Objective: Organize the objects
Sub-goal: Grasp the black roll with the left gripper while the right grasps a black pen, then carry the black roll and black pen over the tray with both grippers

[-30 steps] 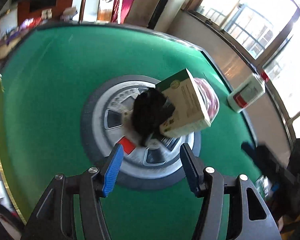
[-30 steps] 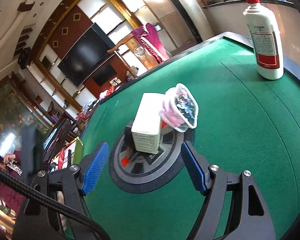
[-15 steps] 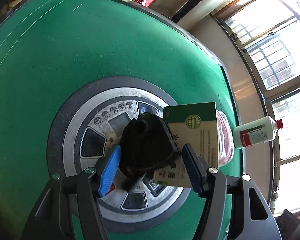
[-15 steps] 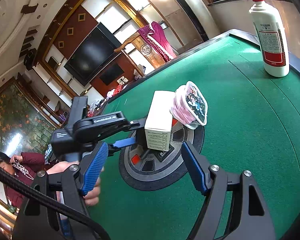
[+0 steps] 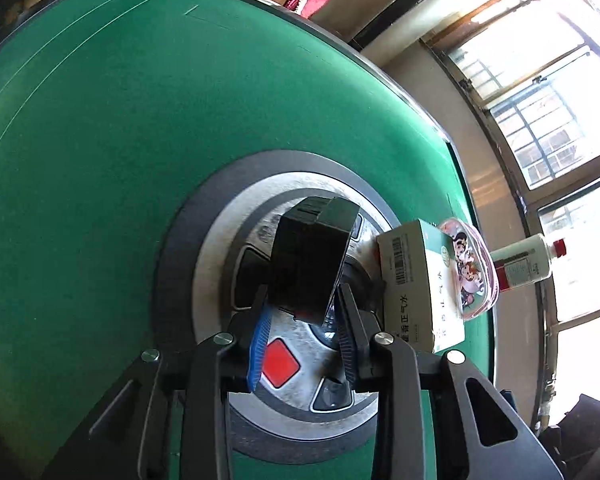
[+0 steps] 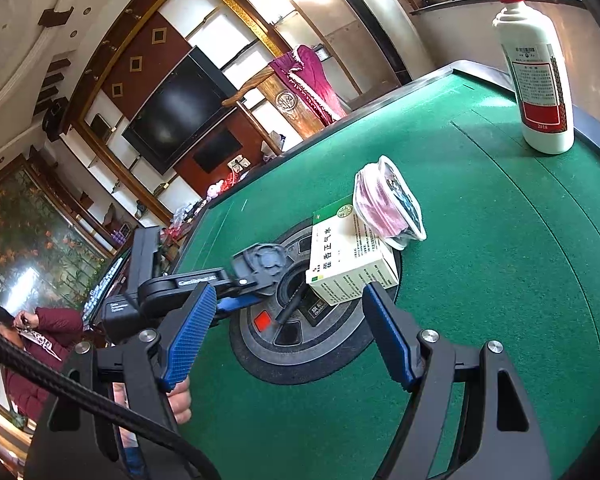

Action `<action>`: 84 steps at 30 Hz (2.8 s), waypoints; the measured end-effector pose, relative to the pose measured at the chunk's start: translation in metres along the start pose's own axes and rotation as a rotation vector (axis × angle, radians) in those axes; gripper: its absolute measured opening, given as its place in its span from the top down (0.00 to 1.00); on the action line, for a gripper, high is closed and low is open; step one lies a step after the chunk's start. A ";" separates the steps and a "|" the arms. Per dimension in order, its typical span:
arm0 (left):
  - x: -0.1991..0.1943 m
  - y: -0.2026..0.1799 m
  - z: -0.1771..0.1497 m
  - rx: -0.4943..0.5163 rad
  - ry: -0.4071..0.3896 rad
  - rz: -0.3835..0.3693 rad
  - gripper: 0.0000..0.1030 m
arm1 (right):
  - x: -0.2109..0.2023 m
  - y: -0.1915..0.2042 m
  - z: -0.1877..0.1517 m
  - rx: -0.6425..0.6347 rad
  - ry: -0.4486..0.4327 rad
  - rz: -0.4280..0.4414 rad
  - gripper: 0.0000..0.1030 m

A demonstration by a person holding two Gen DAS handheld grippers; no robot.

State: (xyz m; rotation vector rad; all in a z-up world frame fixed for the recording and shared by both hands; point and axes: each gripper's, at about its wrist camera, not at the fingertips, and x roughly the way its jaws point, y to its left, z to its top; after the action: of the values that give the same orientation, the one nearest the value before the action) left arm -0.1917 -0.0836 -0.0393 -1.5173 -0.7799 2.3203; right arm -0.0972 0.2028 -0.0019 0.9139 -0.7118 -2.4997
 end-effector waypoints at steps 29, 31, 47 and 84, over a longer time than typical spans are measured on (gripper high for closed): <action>-0.073 0.028 -0.029 0.101 -0.160 0.008 0.78 | 0.141 0.041 -0.012 -0.205 0.261 -0.361 0.65; -0.073 0.027 -0.030 0.104 -0.164 0.016 0.73 | 0.146 0.049 -0.016 -0.288 0.260 -0.416 0.79; -0.085 0.010 -0.039 0.205 -0.195 0.030 0.79 | 0.105 0.039 -0.029 -0.314 0.210 -0.323 0.92; -0.204 0.049 -0.053 0.139 -0.462 0.041 0.79 | 0.087 0.147 -0.056 -0.427 0.178 0.011 0.91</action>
State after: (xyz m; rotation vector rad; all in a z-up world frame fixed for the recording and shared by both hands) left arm -0.0545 -0.2079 0.0722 -0.9573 -0.6712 2.7324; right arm -0.0951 0.0234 0.0036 0.9463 -0.1153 -2.3841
